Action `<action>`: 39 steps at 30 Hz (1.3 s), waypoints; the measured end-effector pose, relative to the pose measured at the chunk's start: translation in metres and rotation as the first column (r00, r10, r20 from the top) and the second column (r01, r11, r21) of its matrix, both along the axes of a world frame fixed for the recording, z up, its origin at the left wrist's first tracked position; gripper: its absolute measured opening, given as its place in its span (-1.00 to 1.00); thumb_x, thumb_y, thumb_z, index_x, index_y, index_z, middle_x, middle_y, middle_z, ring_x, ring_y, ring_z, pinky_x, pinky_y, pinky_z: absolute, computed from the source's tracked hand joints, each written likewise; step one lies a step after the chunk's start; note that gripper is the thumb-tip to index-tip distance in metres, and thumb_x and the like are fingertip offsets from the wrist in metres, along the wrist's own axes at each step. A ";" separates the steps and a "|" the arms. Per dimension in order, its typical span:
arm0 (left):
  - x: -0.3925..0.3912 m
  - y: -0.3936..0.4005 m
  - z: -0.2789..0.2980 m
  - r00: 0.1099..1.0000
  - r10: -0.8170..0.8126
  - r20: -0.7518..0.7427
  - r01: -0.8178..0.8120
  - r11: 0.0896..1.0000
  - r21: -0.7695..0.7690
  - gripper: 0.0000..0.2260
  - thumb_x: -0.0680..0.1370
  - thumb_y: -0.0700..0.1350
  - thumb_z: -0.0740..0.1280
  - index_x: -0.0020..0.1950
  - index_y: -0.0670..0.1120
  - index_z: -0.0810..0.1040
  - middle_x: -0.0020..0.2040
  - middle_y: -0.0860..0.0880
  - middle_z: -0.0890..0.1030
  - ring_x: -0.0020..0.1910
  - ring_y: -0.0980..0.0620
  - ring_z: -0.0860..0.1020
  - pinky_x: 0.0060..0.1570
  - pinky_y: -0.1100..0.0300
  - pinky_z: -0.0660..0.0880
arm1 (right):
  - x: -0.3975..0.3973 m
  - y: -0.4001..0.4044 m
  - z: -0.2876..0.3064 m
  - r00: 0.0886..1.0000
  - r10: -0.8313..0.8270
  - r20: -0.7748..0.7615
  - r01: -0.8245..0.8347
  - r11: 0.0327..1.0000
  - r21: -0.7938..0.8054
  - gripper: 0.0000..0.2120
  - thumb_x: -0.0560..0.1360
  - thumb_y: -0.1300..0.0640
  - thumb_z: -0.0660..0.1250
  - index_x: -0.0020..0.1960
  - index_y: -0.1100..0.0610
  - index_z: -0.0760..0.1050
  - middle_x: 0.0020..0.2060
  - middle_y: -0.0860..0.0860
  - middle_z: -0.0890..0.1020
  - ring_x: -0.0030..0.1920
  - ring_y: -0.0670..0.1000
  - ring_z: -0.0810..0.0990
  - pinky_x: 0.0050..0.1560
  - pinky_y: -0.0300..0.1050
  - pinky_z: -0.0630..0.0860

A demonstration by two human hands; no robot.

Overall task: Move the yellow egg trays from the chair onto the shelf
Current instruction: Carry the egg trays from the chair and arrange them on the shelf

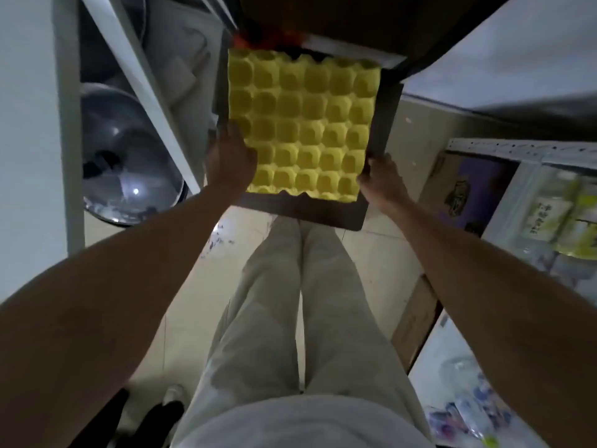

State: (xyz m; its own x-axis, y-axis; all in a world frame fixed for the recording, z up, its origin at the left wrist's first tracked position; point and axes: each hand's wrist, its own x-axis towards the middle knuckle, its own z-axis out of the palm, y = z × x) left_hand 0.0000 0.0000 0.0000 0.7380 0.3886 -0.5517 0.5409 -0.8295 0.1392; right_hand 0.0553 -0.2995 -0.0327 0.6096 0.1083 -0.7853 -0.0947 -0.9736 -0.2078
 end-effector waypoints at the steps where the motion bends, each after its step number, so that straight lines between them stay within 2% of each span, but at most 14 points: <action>1: 0.007 0.001 -0.003 0.995 0.089 0.041 -0.089 0.996 0.018 -0.49 0.53 -0.09 0.24 0.46 -0.21 0.33 0.35 -0.21 0.46 0.20 -0.29 0.55 0.05 -0.23 0.57 | 0.007 0.003 -0.006 0.998 -0.057 0.023 0.056 0.998 0.040 -0.61 0.59 0.00 0.22 0.33 0.17 0.49 0.29 0.19 0.46 0.28 0.24 0.50 0.17 0.13 0.52; 2: 0.014 0.003 -0.005 0.982 0.179 0.065 -0.180 0.983 0.017 -0.49 0.53 -0.07 0.25 0.46 -0.20 0.33 0.31 -0.19 0.47 0.15 -0.28 0.57 -0.01 -0.22 0.58 | 0.015 0.005 -0.009 0.992 -0.121 0.039 0.119 0.992 0.051 -0.66 0.58 0.00 0.23 0.26 0.17 0.52 0.22 0.18 0.53 0.21 0.23 0.55 0.05 0.06 0.52; 4: 0.022 0.007 -0.010 0.971 0.239 0.031 -0.239 0.971 0.005 -0.49 0.54 -0.05 0.27 0.46 -0.19 0.33 0.29 -0.18 0.47 0.15 -0.26 0.57 0.00 -0.21 0.58 | 0.025 0.009 -0.016 0.971 -0.224 0.087 0.223 0.975 0.026 -0.73 0.58 -0.03 0.23 0.13 0.12 0.56 0.09 0.14 0.64 0.10 0.21 0.62 -0.11 -0.05 0.43; 9: 0.028 0.022 -0.028 0.956 0.289 -0.055 -0.289 0.957 0.005 -0.59 0.60 -0.04 0.27 0.42 -0.16 0.39 0.30 -0.17 0.55 0.23 -0.21 0.57 0.12 -0.13 0.58 | 0.021 0.017 -0.027 0.948 -0.280 0.154 0.289 0.957 -0.039 -0.71 0.54 -0.07 0.28 0.16 0.08 0.51 0.03 0.11 0.67 0.06 0.21 0.64 -0.13 -0.04 0.45; 13: 0.022 0.029 -0.032 0.974 0.225 -0.030 -0.226 0.974 -0.012 -0.65 0.62 0.00 0.27 0.34 -0.15 0.43 0.22 -0.19 0.58 0.16 -0.22 0.60 0.03 -0.12 0.59 | 0.015 0.019 -0.028 0.950 -0.192 0.247 0.213 0.975 -0.060 -0.77 0.57 -0.04 0.28 0.11 0.10 0.47 -0.05 0.10 0.64 -0.02 0.19 0.64 -0.19 -0.06 0.37; 19: 0.010 0.037 -0.039 0.962 0.274 -0.011 -0.274 0.958 -0.086 -0.76 0.61 0.02 0.32 0.09 -0.15 0.50 0.04 -0.15 0.64 0.00 -0.17 0.62 -0.16 0.05 0.50 | 0.019 0.023 -0.025 0.952 0.004 0.305 0.048 0.986 -0.163 -0.75 0.60 -0.02 0.31 0.18 0.12 0.49 0.05 0.13 0.62 0.05 0.21 0.65 -0.15 0.03 0.47; 21: 0.008 0.042 -0.039 0.981 0.190 -0.036 -0.193 0.978 -0.084 -0.88 0.57 -0.10 0.32 0.02 -0.15 0.54 -0.02 -0.14 0.67 -0.03 -0.16 0.64 -0.13 0.03 0.57 | 0.020 0.021 -0.025 0.952 0.004 0.307 0.059 0.979 -0.196 -0.75 0.60 -0.04 0.30 0.16 0.11 0.50 0.02 0.15 0.63 0.03 0.23 0.65 -0.17 0.01 0.43; 23: 0.008 0.046 -0.037 0.994 0.073 -0.081 -0.079 0.994 -0.074 -0.92 0.54 -0.18 0.34 -0.01 -0.15 0.60 -0.04 -0.15 0.70 0.00 -0.19 0.67 -0.01 -0.01 0.63 | 0.021 0.018 -0.026 0.954 0.001 0.298 0.070 0.971 -0.229 -0.74 0.60 -0.05 0.30 0.17 0.11 0.50 0.04 0.17 0.63 0.03 0.25 0.66 -0.16 0.01 0.42; 25: 0.007 0.046 -0.034 0.994 -0.003 -0.107 -0.003 0.999 -0.053 -0.89 0.56 -0.16 0.35 0.03 -0.16 0.62 0.00 -0.18 0.70 0.04 -0.23 0.67 0.07 -0.07 0.63 | 0.022 0.018 -0.025 0.963 0.040 0.267 0.031 0.965 -0.259 -0.73 0.60 -0.04 0.32 0.19 0.12 0.52 0.06 0.17 0.63 0.06 0.25 0.66 -0.12 0.02 0.47; 27: 0.006 0.041 -0.032 0.994 -0.030 -0.102 0.029 1.000 -0.013 -0.84 0.61 -0.13 0.31 0.10 -0.18 0.59 0.02 -0.21 0.68 0.05 -0.26 0.66 0.06 -0.11 0.63 | 0.022 0.018 -0.025 0.965 0.086 0.247 -0.016 0.962 -0.272 -0.73 0.59 -0.02 0.34 0.20 0.12 0.54 0.07 0.17 0.63 0.06 0.26 0.66 -0.13 0.02 0.46; 31: 0.000 0.033 -0.028 0.998 0.008 -0.055 -0.006 0.999 0.042 -0.80 0.68 -0.14 0.22 0.20 -0.19 0.56 0.06 -0.20 0.67 0.06 -0.24 0.66 0.06 -0.14 0.63 | 0.019 0.017 -0.021 0.972 0.078 0.222 -0.013 0.960 -0.279 -0.74 0.58 0.00 0.35 0.21 0.10 0.55 0.09 0.16 0.63 0.09 0.24 0.65 -0.13 -0.01 0.45; 34: -0.002 0.031 -0.017 0.999 0.018 -0.029 -0.016 0.996 0.086 -0.81 0.66 -0.22 0.21 0.20 -0.15 0.57 0.09 -0.19 0.68 0.10 -0.25 0.64 0.05 -0.12 0.61 | 0.013 0.015 -0.013 0.978 0.053 0.202 0.005 0.962 -0.274 -0.71 0.58 -0.03 0.34 0.24 0.09 0.54 0.13 0.16 0.62 0.14 0.24 0.64 -0.03 0.03 0.55; 37: -0.002 0.030 -0.001 0.996 0.070 -0.048 -0.065 0.992 0.111 -0.82 0.66 -0.24 0.19 0.18 -0.11 0.56 0.11 -0.18 0.66 0.11 -0.25 0.63 -0.07 -0.05 0.52 | 0.004 0.017 0.000 0.979 0.023 0.204 0.032 0.965 -0.261 -0.68 0.59 -0.06 0.33 0.26 0.09 0.53 0.16 0.15 0.62 0.17 0.23 0.63 0.03 0.05 0.58; 39: -0.003 0.030 0.009 0.995 0.076 -0.065 -0.070 0.992 0.102 -0.81 0.66 -0.23 0.18 0.20 -0.10 0.53 0.13 -0.20 0.65 0.12 -0.27 0.62 -0.05 -0.07 0.52 | -0.001 0.019 0.011 0.977 -0.017 0.215 0.072 0.966 -0.247 -0.70 0.59 -0.04 0.33 0.25 0.09 0.54 0.16 0.14 0.63 0.17 0.22 0.64 0.05 0.05 0.59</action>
